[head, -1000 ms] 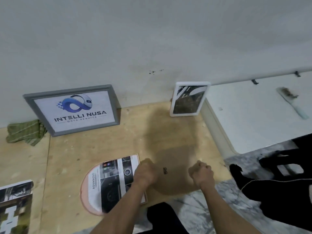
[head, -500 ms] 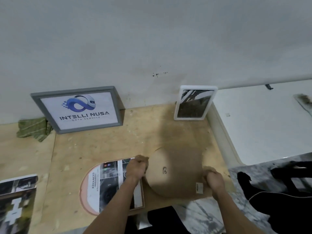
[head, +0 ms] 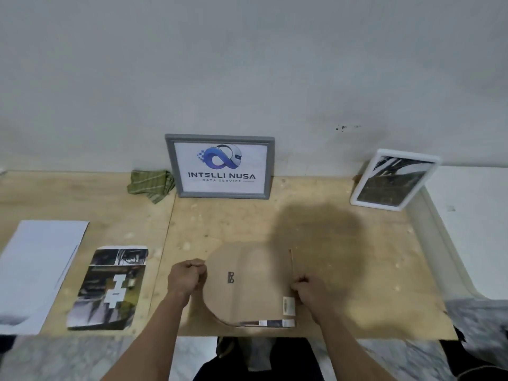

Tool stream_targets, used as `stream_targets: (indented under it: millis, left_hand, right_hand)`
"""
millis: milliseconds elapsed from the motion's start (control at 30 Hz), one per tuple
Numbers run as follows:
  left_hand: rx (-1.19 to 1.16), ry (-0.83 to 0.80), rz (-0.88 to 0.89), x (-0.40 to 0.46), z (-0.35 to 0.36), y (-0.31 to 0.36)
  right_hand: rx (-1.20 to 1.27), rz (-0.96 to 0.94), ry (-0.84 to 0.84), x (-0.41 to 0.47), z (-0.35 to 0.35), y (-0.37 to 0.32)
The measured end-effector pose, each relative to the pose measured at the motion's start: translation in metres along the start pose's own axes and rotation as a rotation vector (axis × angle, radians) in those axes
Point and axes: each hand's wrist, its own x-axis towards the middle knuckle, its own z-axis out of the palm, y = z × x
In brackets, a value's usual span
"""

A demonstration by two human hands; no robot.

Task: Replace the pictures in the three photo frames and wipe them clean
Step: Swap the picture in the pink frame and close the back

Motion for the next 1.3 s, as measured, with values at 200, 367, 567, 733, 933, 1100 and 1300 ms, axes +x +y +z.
stream_targets:
  millis: [200, 367, 567, 733, 933, 1100, 1300]
  left_hand:
    - [0.078, -0.036, 0.041, -0.003, -0.006, -0.02]
    - [0.15, -0.084, 0.089, -0.001, -0.005, -0.025]
    - [0.257, -0.129, 0.182, -0.009, -0.002, -0.018]
    - [0.154, -0.232, 0.122, -0.011, -0.001, -0.019]
    - [-0.077, -0.341, 0.001, -0.007, -0.016, -0.01]
    - [-0.219, -0.237, -0.037, -0.007, -0.019, -0.004]
    - [-0.163, -0.475, -0.023, -0.015, -0.029, 0.008]
  right_hand:
    - [-0.016, -0.007, 0.105, -0.02, 0.015, 0.009]
    - [-0.094, -0.012, 0.198, -0.029, 0.017, 0.01]
    - [-0.087, -0.02, 0.204, -0.032, 0.024, 0.006]
    - [0.117, 0.095, 0.12, -0.028, 0.025, 0.008]
    - [0.3, 0.13, 0.065, -0.032, 0.017, 0.005]
    - [0.339, 0.052, -0.26, -0.042, 0.016, -0.01]
    - [0.338, -0.008, -0.32, -0.039, 0.015, -0.018]
